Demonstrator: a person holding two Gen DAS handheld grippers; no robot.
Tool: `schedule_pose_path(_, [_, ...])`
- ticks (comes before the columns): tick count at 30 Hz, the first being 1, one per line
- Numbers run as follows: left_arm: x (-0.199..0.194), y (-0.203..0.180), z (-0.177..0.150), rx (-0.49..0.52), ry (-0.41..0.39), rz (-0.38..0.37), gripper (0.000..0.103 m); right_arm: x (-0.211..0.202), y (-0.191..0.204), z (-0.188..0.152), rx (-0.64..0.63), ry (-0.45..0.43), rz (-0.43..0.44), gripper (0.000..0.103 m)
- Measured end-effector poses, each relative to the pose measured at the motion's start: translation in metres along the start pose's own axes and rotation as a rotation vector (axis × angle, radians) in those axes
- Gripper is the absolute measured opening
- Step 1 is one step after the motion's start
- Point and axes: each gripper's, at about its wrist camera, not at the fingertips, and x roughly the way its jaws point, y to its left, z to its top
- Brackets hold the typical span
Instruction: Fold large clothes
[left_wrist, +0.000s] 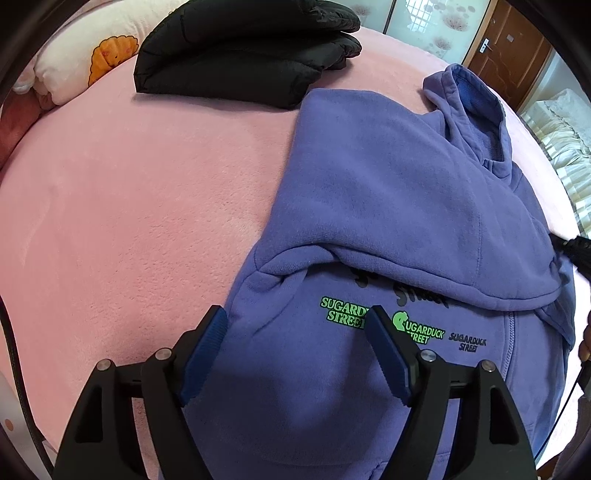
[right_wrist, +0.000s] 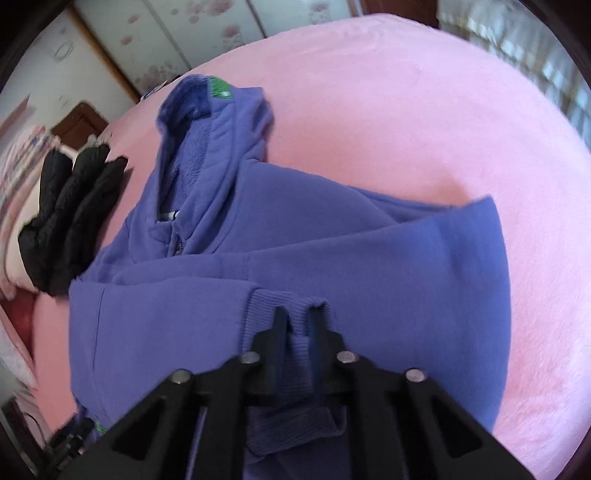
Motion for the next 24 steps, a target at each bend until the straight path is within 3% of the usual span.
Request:
schedule_pose_path(3, [0.002,-0.001,0.0,-0.01,-0.006,0.007,0.076,-0.023,0.019,0.004,-0.098,-0.12,-0.045,0.009])
schedule_pose_path(7, [0.002,-0.002,-0.001,-0.017,-0.016,0.011,0.077,-0.046,0.032,0.015,-0.134,-0.271,-0.074,0.008])
schedule_pose_path(9, [0.003,-0.003,-0.001,-0.019,-0.014,0.012,0.078,-0.043,0.033,0.02,-0.129,-0.296,-0.086,0.009])
schedule_pose_path(11, [0.004,-0.004,-0.002,-0.007,-0.013,0.019,0.078,-0.027,0.032,0.02,-0.129,-0.258,-0.131,0.009])
schedule_pose_path(15, [0.001,-0.003,-0.002,0.011,-0.008,0.009,0.078,0.017,0.021,0.019,-0.098,-0.079,-0.191,0.016])
schedule_pose_path(19, [-0.015,-0.003,0.0,0.025,-0.024,-0.019,0.078,-0.002,0.004,0.011,-0.003,-0.104,-0.13,0.03])
schedule_pose_path(24, [-0.049,-0.013,0.016,0.059,-0.135,-0.065,0.078,-0.039,-0.001,-0.002,0.006,-0.175,-0.049,0.03])
